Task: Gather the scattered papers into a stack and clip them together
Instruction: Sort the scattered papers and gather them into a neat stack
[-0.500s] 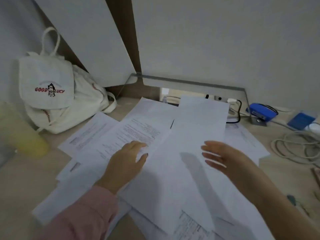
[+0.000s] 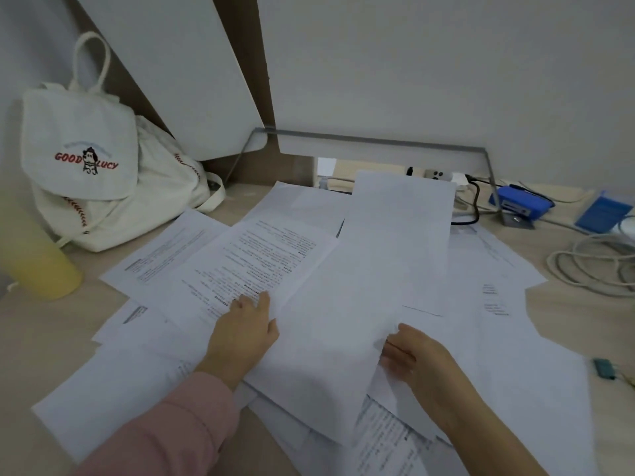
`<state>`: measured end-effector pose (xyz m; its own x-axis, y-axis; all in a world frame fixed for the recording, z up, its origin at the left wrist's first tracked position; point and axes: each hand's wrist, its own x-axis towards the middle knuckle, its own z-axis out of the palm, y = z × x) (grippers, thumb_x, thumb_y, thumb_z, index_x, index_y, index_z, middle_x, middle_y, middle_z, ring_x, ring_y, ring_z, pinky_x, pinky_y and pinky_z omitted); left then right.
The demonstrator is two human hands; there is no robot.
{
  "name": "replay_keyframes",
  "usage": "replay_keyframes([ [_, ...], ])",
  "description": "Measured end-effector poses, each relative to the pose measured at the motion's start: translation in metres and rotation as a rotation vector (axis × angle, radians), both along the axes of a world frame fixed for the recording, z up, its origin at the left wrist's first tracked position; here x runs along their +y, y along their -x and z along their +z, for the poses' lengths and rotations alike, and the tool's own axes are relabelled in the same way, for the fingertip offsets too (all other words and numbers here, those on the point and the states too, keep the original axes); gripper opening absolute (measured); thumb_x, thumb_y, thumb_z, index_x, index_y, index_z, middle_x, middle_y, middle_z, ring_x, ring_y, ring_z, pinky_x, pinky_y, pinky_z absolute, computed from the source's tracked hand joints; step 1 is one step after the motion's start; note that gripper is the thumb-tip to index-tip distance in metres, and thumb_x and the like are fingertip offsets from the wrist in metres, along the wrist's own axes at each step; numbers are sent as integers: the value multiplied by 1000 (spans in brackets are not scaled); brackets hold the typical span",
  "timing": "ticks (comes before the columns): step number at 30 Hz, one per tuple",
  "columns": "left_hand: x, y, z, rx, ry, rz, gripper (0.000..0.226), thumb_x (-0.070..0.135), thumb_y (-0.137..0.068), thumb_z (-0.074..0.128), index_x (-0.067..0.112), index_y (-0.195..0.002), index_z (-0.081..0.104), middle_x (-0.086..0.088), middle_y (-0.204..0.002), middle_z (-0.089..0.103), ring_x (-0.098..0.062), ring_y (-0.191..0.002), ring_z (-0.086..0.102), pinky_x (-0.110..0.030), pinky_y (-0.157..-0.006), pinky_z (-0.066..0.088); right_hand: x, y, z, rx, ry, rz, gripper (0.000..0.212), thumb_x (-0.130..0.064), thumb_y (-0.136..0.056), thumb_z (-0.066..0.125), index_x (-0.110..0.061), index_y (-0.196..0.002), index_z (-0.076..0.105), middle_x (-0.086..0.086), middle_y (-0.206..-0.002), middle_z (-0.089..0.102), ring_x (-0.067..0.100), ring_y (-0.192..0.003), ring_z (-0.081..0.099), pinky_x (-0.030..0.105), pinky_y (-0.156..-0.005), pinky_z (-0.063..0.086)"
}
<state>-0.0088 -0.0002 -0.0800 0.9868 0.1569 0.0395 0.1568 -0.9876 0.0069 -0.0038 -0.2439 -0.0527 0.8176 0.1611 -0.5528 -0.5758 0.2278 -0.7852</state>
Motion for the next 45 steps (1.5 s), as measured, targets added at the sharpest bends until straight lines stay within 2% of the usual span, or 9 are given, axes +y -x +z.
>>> replay_keyframes([
  [4,7,-8,-5,-107,-118,-114,45,9,-29,84,4,-70,65,-6,-41,49,-14,-27,39,-16,-32,17,4,-3,-11,-81,158,140,27,-8,-87,56,-3,-114,57,18,-88,68,24,-71,63,25,-61,52],
  [9,11,-9,6,-121,-21,43,20,0,-75,64,2,-95,64,-9,-73,70,-22,-56,66,-26,-45,45,6,-5,-2,-219,286,252,22,-3,-92,46,-6,-97,68,7,-73,72,11,-56,66,17,-50,50],
  [13,13,5,16,-406,89,-81,18,-3,-63,64,6,-77,71,-2,-56,67,-13,-36,57,-15,-30,33,-18,-15,11,-313,426,135,22,-6,-93,46,12,-100,57,35,-92,62,25,-71,66,19,-53,53],
  [19,0,19,29,-603,404,-222,34,17,-85,35,11,-88,68,0,-91,70,-16,-86,64,-22,-93,38,-64,-24,42,-573,746,-187,26,-13,-92,45,12,-95,48,37,-94,55,49,-85,56,56,-78,49],
  [22,-6,25,23,-667,472,-253,25,15,-85,39,20,-83,64,0,-108,64,-15,-114,49,-35,-114,15,-80,-17,70,-793,912,-327,24,-12,-95,42,8,-85,49,31,-80,53,35,-66,47,32,-62,44],
  [26,-23,36,16,-655,664,-55,27,7,-87,52,29,-81,66,-11,-139,44,-29,-138,20,-48,-114,14,-84,3,99,-1124,1168,-297,22,-6,-94,45,-11,-99,65,10,-82,64,14,-72,51,4,-62,33],
  [29,-38,44,16,-614,840,88,39,-2,-88,52,37,-91,61,-14,-150,29,-31,-143,7,-43,-115,10,-76,17,82,-1176,1288,19,32,-12,-92,45,-17,-118,64,-2,-112,67,9,-97,57,20,-81,39],
  [36,-61,61,32,-510,1294,236,45,11,-93,48,36,-130,43,-1,-155,5,-12,-135,22,-28,-108,22,-50,43,14,-962,1343,470,45,-8,-94,42,-28,-135,45,-4,-130,57,15,-116,55,27,-88,43],
  [45,-48,45,10,-468,1566,427,82,39,-88,55,35,-147,-3,13,-155,7,-19,-140,26,-45,-115,24,-25,42,-10,-1061,1317,332,39,-22,-93,30,-22,-117,60,-2,-107,69,7,-98,57,15,-66,36],
])
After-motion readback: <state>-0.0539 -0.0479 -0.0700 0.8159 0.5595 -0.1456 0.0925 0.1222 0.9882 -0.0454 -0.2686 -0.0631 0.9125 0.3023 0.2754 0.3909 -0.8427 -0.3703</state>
